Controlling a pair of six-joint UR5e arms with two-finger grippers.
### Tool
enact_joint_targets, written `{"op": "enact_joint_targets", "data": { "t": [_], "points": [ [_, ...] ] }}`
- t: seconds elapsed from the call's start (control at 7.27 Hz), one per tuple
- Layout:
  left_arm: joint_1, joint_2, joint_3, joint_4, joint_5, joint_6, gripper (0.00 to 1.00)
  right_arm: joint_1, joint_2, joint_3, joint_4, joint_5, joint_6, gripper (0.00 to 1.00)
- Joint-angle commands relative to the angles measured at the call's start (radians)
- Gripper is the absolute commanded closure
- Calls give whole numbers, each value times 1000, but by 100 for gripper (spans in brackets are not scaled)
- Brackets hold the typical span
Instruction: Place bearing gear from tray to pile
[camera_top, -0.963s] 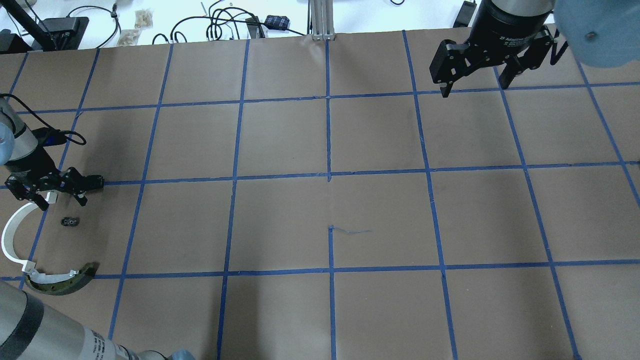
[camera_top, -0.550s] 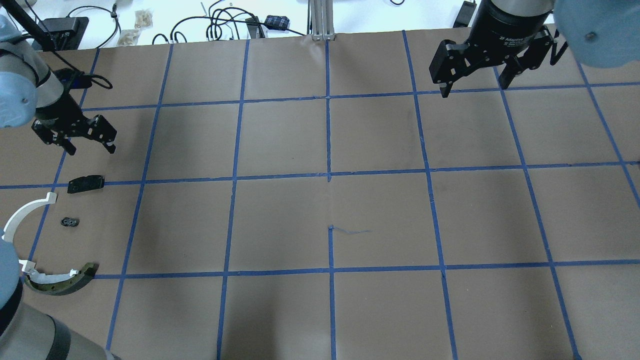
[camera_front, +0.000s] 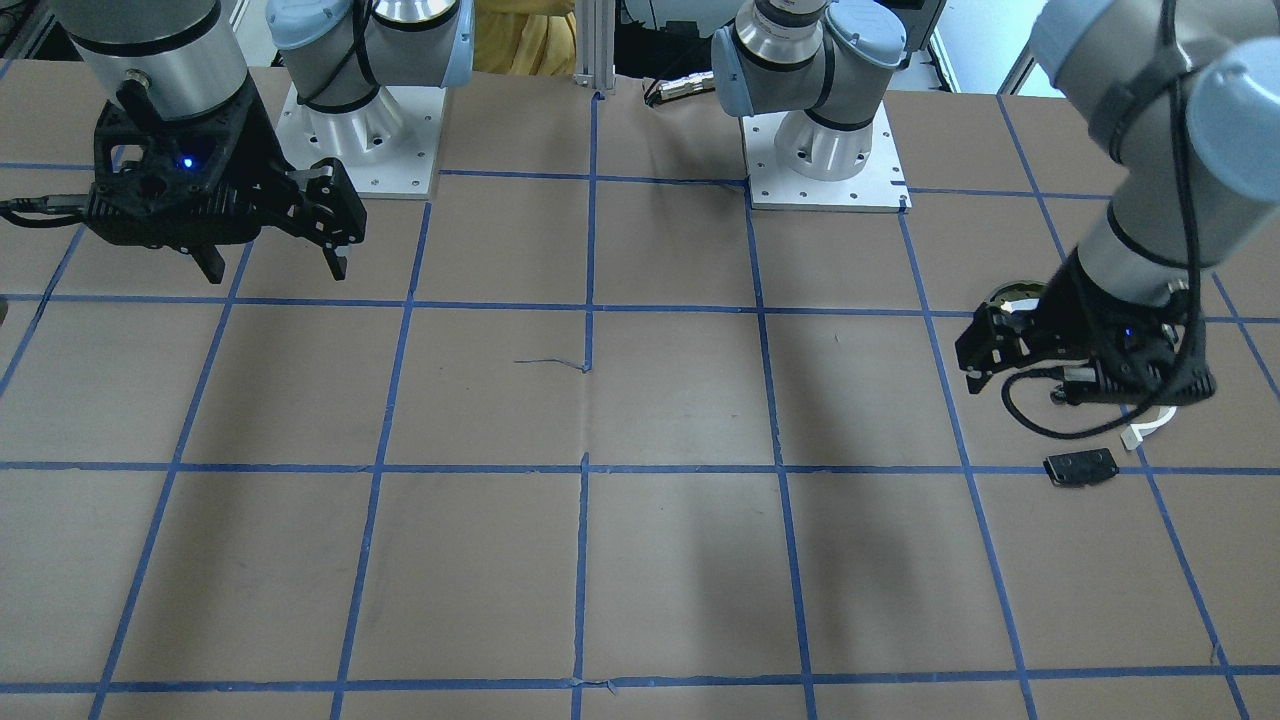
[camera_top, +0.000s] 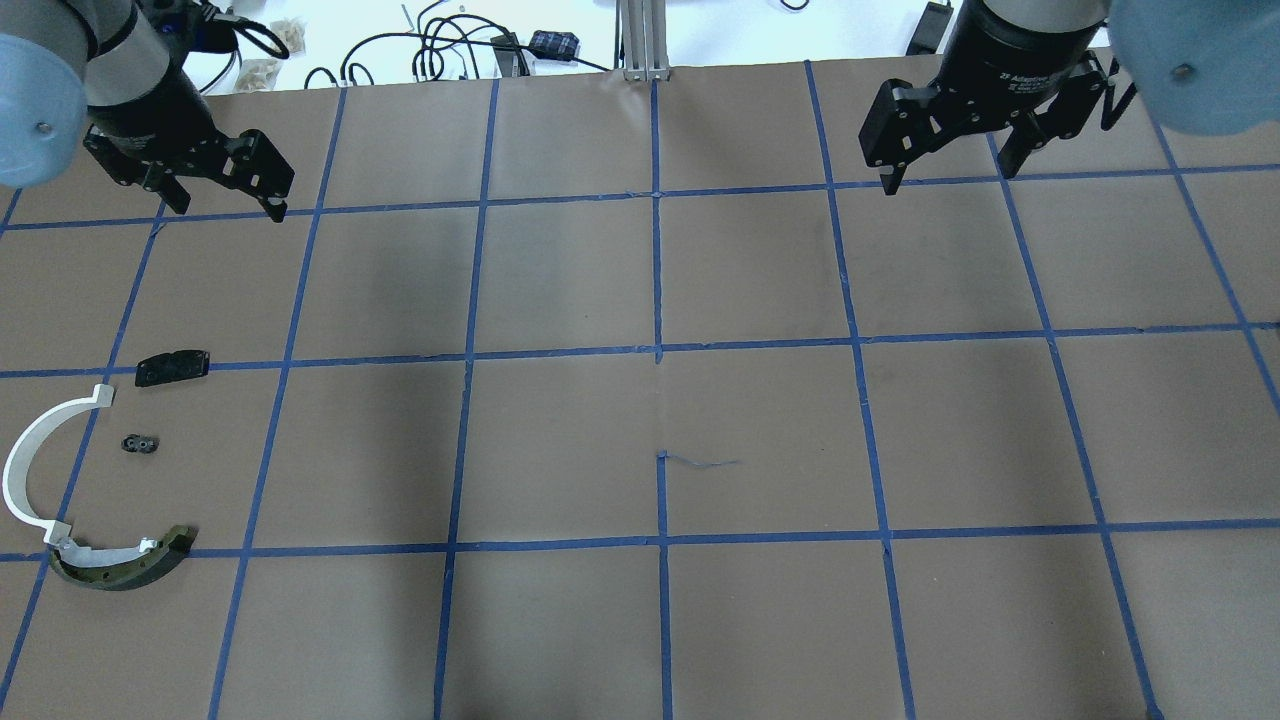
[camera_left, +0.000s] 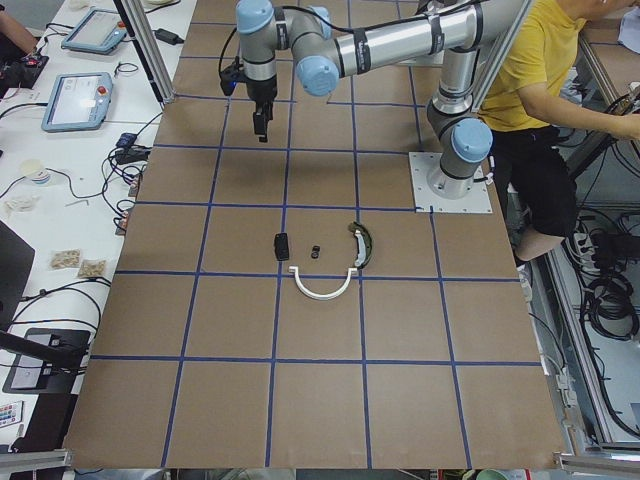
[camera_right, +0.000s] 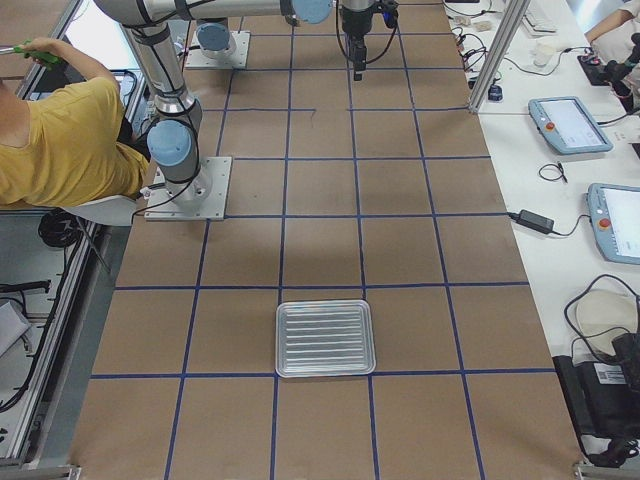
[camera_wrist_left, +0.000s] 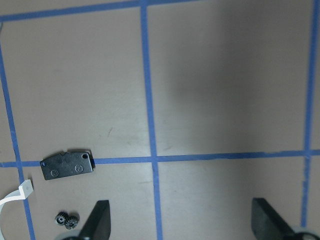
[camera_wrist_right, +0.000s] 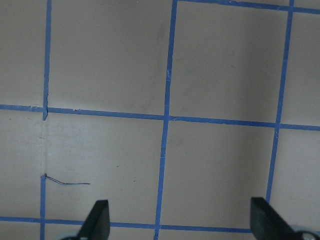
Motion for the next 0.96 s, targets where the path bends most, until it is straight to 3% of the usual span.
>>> {"op": "enact_joint_targets", "data": {
  "t": [0.0,0.28,0.41,0.83],
  "points": [
    [-102,101,-7,-84,-7,-87,0,1,0,0,0,-2,-2,0],
    [-137,122,-31,-127,-53,-88,0,-1,0,0,0,-2,-2,0],
    [-136,123,-43,-135,-130,-91,0,-1,0,0,-2,0,-2,0],
    [-101,145,-71,-144,-129,-97,0,-1,0,-2,-2,-2,-2,0]
  ]
}}
